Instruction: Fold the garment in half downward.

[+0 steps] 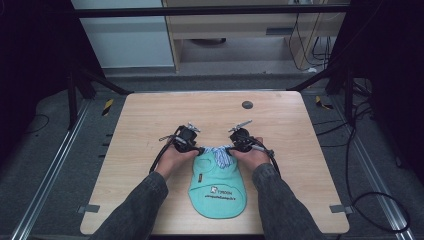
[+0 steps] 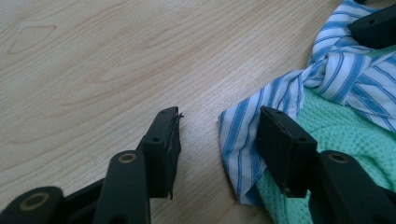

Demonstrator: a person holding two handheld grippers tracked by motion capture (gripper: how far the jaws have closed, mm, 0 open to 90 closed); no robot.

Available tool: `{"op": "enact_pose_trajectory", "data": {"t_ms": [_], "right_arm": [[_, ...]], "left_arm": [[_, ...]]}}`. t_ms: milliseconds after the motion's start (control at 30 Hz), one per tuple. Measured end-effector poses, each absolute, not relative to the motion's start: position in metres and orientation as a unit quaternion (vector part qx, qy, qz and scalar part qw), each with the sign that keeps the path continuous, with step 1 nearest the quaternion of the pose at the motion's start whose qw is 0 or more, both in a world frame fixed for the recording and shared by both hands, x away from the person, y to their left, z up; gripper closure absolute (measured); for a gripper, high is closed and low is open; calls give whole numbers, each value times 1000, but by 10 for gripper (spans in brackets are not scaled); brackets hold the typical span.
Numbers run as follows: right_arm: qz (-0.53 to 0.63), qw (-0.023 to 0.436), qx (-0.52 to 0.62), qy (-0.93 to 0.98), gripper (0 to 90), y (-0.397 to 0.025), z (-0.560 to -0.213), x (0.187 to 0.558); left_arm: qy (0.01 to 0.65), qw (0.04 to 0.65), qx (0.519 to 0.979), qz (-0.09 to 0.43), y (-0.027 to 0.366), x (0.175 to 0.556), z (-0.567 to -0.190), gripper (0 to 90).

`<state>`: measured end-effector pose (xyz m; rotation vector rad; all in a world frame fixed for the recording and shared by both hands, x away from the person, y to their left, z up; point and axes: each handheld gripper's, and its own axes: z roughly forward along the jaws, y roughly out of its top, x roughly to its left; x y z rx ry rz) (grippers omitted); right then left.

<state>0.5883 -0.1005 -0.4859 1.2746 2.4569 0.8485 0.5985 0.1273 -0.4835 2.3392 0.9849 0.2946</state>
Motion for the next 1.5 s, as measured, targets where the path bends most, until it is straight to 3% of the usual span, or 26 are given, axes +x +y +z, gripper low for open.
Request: {"op": "enact_pose_trajectory", "data": {"t_ms": [333, 533, 900, 1500], "right_arm": [[288, 112, 421, 853, 721, -97, -484, 584], [285, 108, 409, 860, 811, -94, -483, 583], [294, 113, 396, 862, 835, -97, -480, 580], [327, 166, 345, 864, 835, -100, -449, 556]], "left_arm": [[343, 304, 884, 94, 123, 593, -484, 748], [332, 310, 885, 97, 123, 590, -485, 835], [321, 305, 891, 103, 123, 589, -483, 866], [279, 326, 893, 137, 129, 574, -447, 870]]}}
